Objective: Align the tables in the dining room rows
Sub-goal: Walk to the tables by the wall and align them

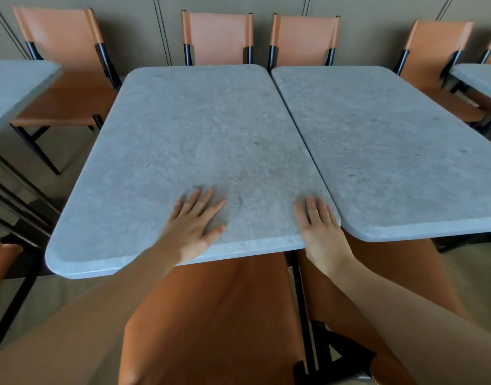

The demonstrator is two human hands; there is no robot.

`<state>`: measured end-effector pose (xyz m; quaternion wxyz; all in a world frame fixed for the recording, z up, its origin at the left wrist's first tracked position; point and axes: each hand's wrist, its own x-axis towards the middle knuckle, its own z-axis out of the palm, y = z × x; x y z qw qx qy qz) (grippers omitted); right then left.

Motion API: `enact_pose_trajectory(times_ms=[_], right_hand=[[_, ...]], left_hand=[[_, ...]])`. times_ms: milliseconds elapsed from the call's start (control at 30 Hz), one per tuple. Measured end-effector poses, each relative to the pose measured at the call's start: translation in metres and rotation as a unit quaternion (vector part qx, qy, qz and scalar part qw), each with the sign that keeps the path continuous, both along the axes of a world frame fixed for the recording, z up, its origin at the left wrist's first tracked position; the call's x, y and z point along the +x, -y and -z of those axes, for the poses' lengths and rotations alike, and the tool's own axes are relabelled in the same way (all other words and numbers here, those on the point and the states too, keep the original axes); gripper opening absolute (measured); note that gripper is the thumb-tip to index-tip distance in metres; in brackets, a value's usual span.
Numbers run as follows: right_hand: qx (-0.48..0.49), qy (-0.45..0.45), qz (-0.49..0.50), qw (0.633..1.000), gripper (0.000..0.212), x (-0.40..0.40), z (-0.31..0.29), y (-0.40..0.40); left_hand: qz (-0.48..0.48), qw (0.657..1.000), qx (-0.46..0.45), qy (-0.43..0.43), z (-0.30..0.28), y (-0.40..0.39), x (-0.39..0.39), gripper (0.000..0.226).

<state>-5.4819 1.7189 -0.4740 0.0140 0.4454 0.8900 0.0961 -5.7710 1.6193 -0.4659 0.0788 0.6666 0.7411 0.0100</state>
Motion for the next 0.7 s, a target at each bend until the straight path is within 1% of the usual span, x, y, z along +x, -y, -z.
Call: enact_pose_trajectory(times_ms=[133,267,633,700], right_hand=[[-0.041,0.036,0.024,0.998,0.109,-0.004,-0.011,0.01],[-0.039,0.052,0.038,0.997,0.103,-0.006,-0.012,0.014],[-0.041,0.089,0.057,0.993,0.105,-0.008,-0.011,0.018],[-0.032,0.091,0.058,0.994,0.102,-0.006,-0.01,0.018]], left_hand=[[0.0,1.0,-0.012,-0.016,0.0,0.002,0.001,0.087],[0.003,1.0,-0.009,-0.014,0.0,0.003,0.001,0.086],[0.01,1.0,-0.002,-0.018,0.002,0.006,0.001,0.085],[0.008,1.0,0.005,-0.02,0.002,0.007,0.002,0.084]])
